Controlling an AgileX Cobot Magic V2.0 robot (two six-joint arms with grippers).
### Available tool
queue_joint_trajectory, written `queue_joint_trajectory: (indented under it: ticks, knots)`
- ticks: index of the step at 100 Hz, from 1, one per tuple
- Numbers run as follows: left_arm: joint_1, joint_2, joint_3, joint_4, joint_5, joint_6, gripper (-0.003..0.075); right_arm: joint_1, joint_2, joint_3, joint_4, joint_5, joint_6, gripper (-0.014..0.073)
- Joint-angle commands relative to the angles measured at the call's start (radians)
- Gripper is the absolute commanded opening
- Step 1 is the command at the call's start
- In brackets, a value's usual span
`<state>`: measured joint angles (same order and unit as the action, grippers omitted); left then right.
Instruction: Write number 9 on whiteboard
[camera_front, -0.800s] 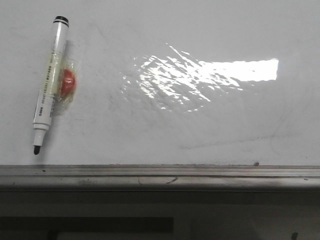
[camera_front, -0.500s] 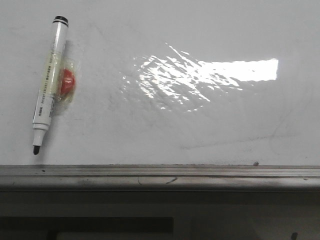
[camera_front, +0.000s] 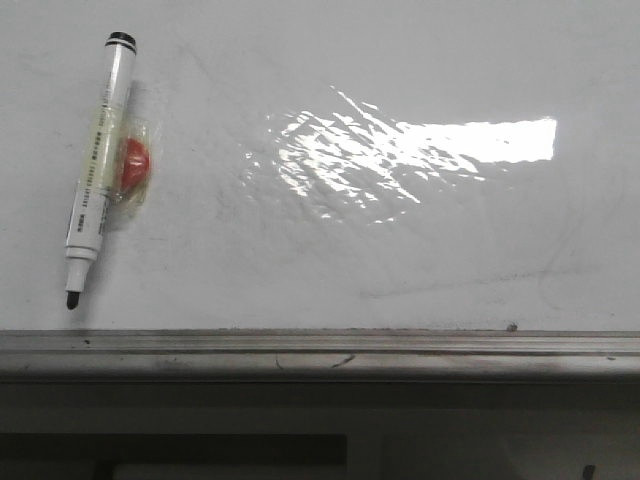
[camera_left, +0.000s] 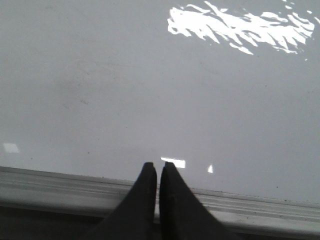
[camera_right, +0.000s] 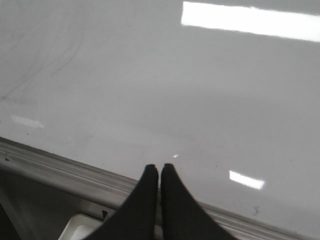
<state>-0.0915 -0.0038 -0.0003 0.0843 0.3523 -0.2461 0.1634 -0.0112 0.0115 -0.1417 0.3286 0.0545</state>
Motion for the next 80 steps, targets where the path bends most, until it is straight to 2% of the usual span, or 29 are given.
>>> queue_joint_trajectory:
  ticks: [1,8,13,18,22,32,47,60,70,80]
  knots:
    - [0.003,-0.028,0.019,0.001,-0.030,-0.010,-0.0020,-0.005,-0.015,0.028,-0.008,-0.030,-0.001,-0.0041]
    - [0.003,-0.028,0.019,-0.018,-0.041,-0.010,-0.0020,-0.005,-0.015,0.028,-0.008,-0.062,-0.001,-0.0041]
    - [0.003,-0.028,0.019,-0.122,-0.083,-0.010,-0.0020,-0.005,-0.015,0.028,-0.008,-0.096,-0.001,-0.0041]
    - [0.001,-0.028,0.019,-0.351,-0.128,-0.010,-0.0020,-0.005,-0.015,0.028,0.005,-0.164,-0.001,-0.0041]
    - [0.001,-0.028,0.019,-0.527,-0.141,-0.010,-0.0020,-0.005,-0.015,0.028,0.072,-0.238,0.009,-0.0041]
    - [0.001,-0.028,0.019,-0.763,-0.143,-0.010,-0.0020,-0.005,-0.015,0.028,0.261,-0.408,0.017,-0.0041]
    - [0.001,-0.028,0.019,-0.815,-0.143,-0.010,-0.0020,-0.005,-0.015,0.028,0.643,-0.536,0.017,-0.0041]
    - [0.001,-0.028,0.019,-0.870,-0.177,-0.010,-0.0020,-0.005,-0.015,0.026,0.904,-0.599,0.017,-0.0041]
    - [-0.003,-0.028,-0.004,-0.872,-0.192,0.031,-0.0020,-0.005,-0.015,0.026,1.066,-0.603,0.017,-0.0041]
    - [-0.005,-0.028,-0.033,-0.870,-0.190,0.146,-0.0020,-0.005,-0.015,0.026,1.186,-0.602,0.017,-0.0041]
